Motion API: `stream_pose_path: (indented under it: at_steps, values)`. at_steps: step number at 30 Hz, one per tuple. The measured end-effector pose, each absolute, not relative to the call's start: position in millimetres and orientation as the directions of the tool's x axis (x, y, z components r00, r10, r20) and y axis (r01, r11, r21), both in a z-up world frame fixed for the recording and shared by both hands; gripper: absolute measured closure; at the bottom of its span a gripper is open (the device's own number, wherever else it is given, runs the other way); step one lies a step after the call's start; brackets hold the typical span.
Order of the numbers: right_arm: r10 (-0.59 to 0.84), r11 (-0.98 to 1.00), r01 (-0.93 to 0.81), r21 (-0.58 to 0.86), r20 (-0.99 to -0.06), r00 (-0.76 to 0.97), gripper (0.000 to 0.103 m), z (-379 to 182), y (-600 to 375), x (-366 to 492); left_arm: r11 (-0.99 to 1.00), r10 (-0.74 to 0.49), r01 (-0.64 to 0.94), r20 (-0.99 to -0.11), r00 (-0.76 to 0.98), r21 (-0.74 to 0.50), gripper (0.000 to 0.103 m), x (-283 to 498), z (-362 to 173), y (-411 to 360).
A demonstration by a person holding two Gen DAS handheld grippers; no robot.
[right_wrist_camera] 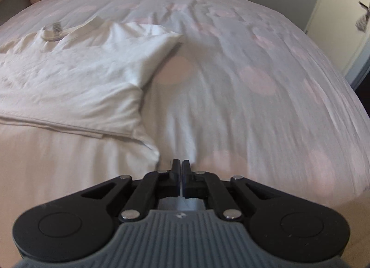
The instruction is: Fold clothes
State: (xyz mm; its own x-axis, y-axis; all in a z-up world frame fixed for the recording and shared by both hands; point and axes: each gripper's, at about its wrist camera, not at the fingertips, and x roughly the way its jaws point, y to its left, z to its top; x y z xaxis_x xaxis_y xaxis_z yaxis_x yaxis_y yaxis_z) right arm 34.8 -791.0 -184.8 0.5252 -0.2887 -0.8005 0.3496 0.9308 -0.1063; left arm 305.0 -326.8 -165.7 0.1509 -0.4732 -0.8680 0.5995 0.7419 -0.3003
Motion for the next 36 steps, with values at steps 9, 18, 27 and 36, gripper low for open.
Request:
stream_pose_path:
  at_steps: [9, 18, 27, 36]
  values:
    - [-0.174, 0.911, 0.405, 0.074, -0.823, 0.541, 0.092, -157, -791, -60, 0.749, -0.422, 0.600, -0.901, 0.103, -0.282, 0.056, 234, -149, -268]
    - [-0.046, 0.890, 0.407, 0.204, -0.849, 0.527, 0.059, -154, -761, -154, 0.805, -0.299, 0.526, -0.954, -0.038, -0.273, 0.054, 172, -159, -224]
    - [0.022, 0.858, 0.437, 0.269, -0.870, 0.493, 0.048, -164, -738, -223, 0.794, -0.102, 0.595, -0.992, -0.070, -0.124, 0.052, 136, -182, -222]
    - [0.068, 0.760, 0.522, 0.388, -0.846, 0.529, 0.070, -182, -730, -258, 0.724, -0.047, 0.689, -0.999, -0.006, -0.039, 0.056, 117, -185, -237]
